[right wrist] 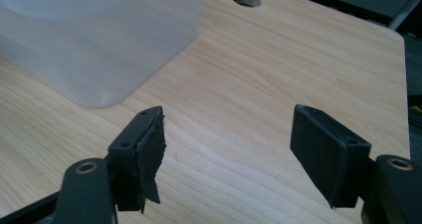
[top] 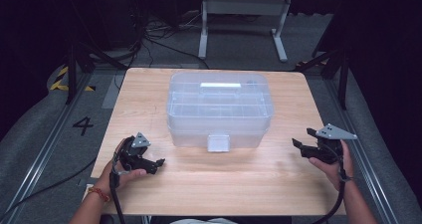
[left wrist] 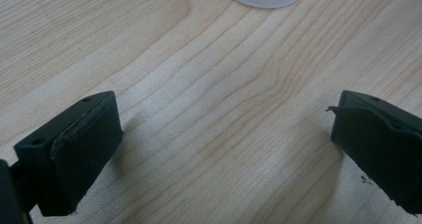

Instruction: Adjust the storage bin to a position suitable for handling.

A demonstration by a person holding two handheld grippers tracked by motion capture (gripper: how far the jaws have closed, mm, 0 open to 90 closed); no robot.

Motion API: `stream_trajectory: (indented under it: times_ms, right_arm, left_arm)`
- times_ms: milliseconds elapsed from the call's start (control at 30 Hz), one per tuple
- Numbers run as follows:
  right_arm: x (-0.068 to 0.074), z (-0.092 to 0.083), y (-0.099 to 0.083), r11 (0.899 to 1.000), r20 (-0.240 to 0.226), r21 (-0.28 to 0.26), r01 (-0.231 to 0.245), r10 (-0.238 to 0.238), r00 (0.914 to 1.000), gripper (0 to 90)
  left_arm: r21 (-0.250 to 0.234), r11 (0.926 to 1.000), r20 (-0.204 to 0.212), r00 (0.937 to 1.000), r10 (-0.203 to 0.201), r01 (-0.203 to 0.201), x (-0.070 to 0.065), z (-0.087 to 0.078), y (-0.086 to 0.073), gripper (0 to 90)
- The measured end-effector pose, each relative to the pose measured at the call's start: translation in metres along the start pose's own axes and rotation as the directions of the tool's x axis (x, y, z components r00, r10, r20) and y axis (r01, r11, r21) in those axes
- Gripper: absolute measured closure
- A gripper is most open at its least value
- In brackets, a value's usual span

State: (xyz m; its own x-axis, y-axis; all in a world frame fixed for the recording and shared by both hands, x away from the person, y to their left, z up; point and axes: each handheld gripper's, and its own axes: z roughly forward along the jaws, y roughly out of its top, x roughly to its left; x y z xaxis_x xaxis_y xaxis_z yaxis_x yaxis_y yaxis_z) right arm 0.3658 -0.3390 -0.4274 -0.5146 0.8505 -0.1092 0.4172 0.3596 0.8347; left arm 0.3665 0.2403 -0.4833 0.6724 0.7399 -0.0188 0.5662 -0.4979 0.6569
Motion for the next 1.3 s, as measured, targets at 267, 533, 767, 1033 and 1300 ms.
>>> stream_trajectory:
  times_ms: [267,533,767,1033,1300]
  right_arm:
    - [0.007,-0.016,0.026,0.998,-0.019,-0.055,0.035,-0.036,0.9991,30.9]
    - [0.007,-0.028,0.054,0.993,-0.026,-0.112,0.046,-0.049,0.9985,30.6]
    - [0.008,-0.033,0.078,0.988,-0.025,-0.139,0.069,-0.073,0.997,30.0]
    - [0.017,-0.025,0.11,0.984,-0.042,-0.145,0.105,-0.112,0.9928,29.7]
    - [0.031,-0.011,0.127,0.98,-0.073,-0.144,0.135,-0.147,0.9864,29.6]
  left_arm:
    - [0.0,1.0,0.0,1.0,0.001,-0.001,0.0,0.0,0.0,0.1]
    - [0.0,1.0,0.0,1.0,0.0,0.0,0.0,0.0,0.0,0.1]
    - [0.0,1.0,0.0,1.0,0.0,0.0,0.0,0.0,0.0,0.1]
    - [0.0,1.0,0.0,1.0,0.0,0.0,0.0,0.0,0.0,0.1]
    - [0.001,1.0,0.0,1.0,0.001,-0.001,0.0,0.0,0.0,0.1]
